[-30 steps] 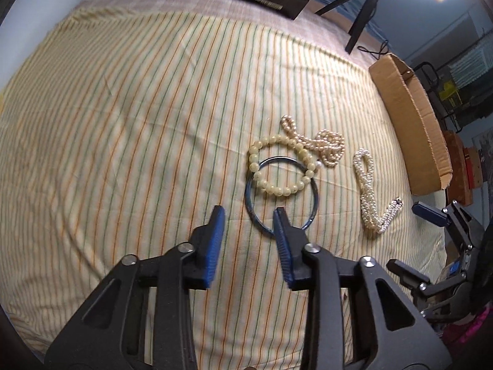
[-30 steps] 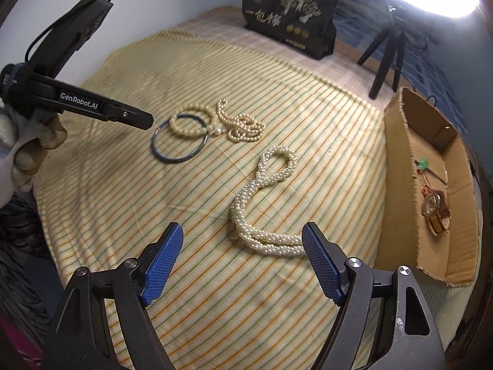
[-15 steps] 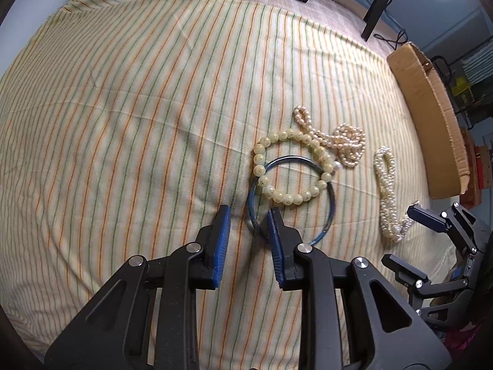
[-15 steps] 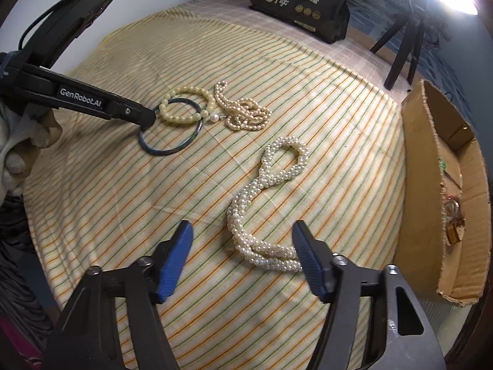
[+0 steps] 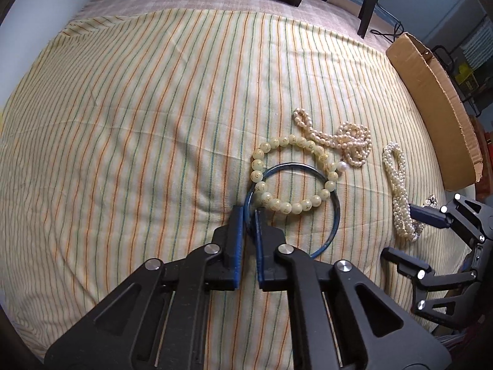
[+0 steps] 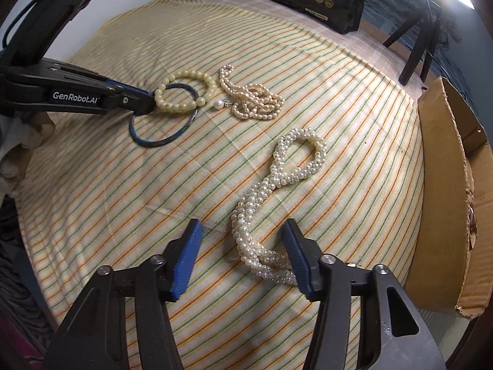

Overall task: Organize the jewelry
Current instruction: 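Grasp the long pearl necklace with the right tool while the left tool grasps the blue bangle, then carry the pearl necklace in the right tool while the left tool carries the bangle to the box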

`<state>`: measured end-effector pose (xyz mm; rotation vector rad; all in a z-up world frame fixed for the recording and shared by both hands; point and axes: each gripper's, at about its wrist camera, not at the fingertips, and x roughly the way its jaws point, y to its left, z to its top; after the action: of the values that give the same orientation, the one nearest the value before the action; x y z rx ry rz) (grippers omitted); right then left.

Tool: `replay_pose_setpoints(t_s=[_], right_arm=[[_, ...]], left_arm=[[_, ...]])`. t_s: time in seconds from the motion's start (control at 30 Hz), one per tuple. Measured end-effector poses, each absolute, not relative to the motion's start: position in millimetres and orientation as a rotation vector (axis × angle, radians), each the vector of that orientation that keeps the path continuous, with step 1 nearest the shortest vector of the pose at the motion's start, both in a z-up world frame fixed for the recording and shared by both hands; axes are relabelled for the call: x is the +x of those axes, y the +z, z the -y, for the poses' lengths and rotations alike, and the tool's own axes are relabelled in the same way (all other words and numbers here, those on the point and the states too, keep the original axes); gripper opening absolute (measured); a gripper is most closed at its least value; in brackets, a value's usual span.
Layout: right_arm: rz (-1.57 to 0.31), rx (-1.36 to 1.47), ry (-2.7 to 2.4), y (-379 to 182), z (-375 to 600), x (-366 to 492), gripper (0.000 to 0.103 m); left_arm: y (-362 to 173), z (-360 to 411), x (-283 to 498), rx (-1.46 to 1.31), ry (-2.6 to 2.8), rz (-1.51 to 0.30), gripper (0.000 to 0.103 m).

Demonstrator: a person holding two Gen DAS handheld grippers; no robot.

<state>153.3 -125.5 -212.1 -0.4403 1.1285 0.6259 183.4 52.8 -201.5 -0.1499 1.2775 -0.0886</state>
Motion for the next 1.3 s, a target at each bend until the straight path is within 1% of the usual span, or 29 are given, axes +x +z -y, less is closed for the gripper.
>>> replay_pose_setpoints(t_s=[0.03,0.07,0.13,0.23,0.63,1.07,1.3], right_arm=[[-1.127,-0.438,0.626,-211.1,126.0,152.1,0.038],[-1.127,-0.435,0.627,-210.7,126.4,153.0,0.033],[-1.127,-0.422,0.628,-209.2,127.4,153.3,0.013],[-1.13,-0.404,0.62,-208.6,129.0,155.6,0.008],[-1.108,-0.35,0.6,-194.0,135.1,151.0,0.007],[-1.069,-0.276,0.571,-167.9,151.7,156.5,0.007],[-1.033,-0.233,0.556,-151.4,164.2,156.0,0.007]], left_arm=[[-200.8,-53.0,183.2,-0.15,-0.089,-1.276,0.004],[-199.6,-54.8,182.3,-0.157,-0.09,-1.275,0.004],[-197.3,-57.6,181.2,-0.178,-0.096,-1.275,0.002],[-193.0,-60.8,179.8,-0.213,-0.106,-1.269,0.002],[-153.7,-67.2,171.7,-0.325,-0.176,-1.195,0.001],[-145.6,-39.2,173.2,-0.358,-0.236,-1.183,0.001],[-131.0,-30.5,170.7,-0.361,-0.267,-1.153,0.001]])
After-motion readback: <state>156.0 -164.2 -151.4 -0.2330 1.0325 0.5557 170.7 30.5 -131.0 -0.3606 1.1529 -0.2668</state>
